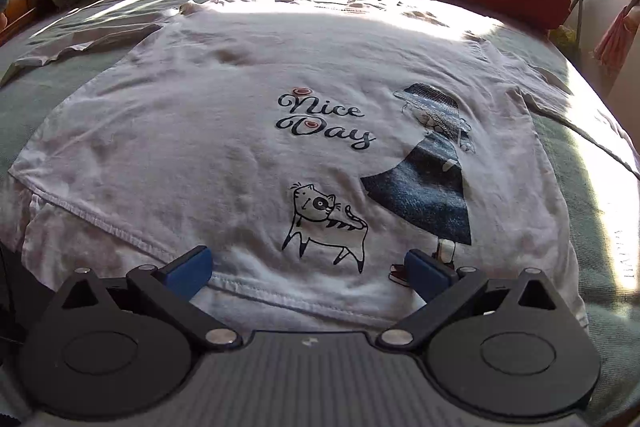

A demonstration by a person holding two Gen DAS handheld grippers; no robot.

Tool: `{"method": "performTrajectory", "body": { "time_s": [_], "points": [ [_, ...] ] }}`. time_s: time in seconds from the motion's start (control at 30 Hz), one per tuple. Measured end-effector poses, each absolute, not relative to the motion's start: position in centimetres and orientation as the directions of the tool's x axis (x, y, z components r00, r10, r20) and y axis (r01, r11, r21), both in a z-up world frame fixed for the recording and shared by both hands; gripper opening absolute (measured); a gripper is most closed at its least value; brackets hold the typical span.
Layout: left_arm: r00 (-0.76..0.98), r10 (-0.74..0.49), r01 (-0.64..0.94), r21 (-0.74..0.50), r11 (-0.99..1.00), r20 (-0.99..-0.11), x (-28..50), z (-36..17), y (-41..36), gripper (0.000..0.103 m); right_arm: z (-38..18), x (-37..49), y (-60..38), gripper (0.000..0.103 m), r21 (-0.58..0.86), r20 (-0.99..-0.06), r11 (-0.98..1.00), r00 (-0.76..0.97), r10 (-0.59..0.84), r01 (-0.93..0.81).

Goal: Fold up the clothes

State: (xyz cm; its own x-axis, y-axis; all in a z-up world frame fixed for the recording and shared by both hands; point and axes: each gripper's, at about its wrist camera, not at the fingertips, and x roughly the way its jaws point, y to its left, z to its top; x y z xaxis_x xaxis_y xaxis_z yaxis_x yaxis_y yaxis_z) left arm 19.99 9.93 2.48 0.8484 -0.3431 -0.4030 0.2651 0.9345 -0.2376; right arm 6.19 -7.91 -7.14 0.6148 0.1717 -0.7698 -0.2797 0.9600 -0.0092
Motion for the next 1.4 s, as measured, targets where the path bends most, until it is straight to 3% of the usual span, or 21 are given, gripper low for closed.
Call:
{"method": "performTrajectory", "body": {
  "time_s": [0.33,0.57,0.7,1.17,1.4],
  "points": [
    [0.662,-0.497,0.453,-0.229,0.861,-0.561,21.9,-2.2,1.4,0.102,-7.3,5.2,-8.4,0.103,0.009,-0.762,0.962,0.621,0.183,-0.272],
    [0.589,-0.456,0.41,-0.239,0.88,-0.667,23.6,-5.8,0.4,0.102,-7.3,4.9,-8.3,0.103,-0.001,-0.762,0.963,0.624,0.173,-0.268],
    [0.63,-0.328,0.304,-0.165,0.938,-0.704,24.8,-6.7,1.8,0.102,-7.4,4.8,-8.3,0.103,0.001,-0.76,0.965,0.627,0.172,-0.263],
    [0.636,-0.365,0.288,-0.229,0.93,-0.68,24.1,-7.1,3.1,0.102,-7.6,4.9,-8.6,0.103,0.024,-0.76,0.966,0.623,0.185,-0.258],
    [0.631,-0.438,0.285,-0.334,0.898,-0.641,22.6,-7.4,5.3,0.102,-7.7,5.1,-9.0,0.103,0.048,-0.759,0.963,0.618,0.208,-0.265]
  ]
}}
